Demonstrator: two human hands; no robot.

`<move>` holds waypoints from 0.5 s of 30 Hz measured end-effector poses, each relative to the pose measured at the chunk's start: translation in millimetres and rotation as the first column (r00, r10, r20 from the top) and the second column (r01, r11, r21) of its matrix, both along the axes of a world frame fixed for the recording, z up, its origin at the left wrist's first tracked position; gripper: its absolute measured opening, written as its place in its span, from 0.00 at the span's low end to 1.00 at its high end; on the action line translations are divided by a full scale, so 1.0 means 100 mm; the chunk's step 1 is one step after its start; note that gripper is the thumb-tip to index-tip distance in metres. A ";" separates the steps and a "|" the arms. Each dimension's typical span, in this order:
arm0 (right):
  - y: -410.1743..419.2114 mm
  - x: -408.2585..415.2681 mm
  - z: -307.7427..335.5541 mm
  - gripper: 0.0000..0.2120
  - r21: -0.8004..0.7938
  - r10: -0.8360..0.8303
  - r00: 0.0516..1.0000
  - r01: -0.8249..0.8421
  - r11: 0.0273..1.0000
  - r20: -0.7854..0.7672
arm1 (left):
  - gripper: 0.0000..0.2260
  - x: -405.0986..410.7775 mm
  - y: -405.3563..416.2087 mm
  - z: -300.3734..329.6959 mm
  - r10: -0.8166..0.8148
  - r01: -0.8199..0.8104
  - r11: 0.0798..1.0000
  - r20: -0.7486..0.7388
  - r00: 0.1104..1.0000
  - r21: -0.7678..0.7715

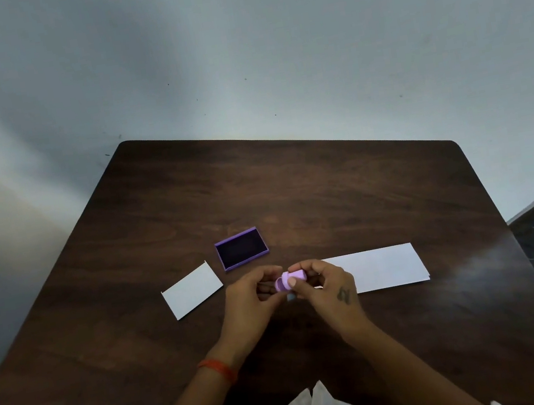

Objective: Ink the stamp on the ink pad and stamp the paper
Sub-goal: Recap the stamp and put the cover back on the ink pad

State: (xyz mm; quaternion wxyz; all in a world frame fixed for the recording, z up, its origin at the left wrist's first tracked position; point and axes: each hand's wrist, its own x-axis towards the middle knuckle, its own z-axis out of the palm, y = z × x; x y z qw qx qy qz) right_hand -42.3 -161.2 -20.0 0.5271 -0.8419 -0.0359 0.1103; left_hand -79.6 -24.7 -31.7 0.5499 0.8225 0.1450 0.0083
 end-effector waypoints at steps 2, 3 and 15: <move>0.00 0.00 -0.01 0.05 -0.021 0.025 1.000 -0.025 0.999 0.009 | 0.16 -0.01 0.02 0.01 -0.017 0.017 1.000 0.000 1.000 -0.017; -0.01 0.00 -0.01 0.05 -0.015 0.045 0.999 -0.045 0.999 0.011 | 0.16 -0.02 0.02 0.02 -0.019 0.019 1.000 0.002 1.000 -0.025; -0.07 0.00 -0.09 0.07 0.191 0.160 0.948 -0.109 0.976 -0.275 | 0.18 -0.10 0.09 0.04 -0.089 0.089 0.996 0.041 0.995 -0.006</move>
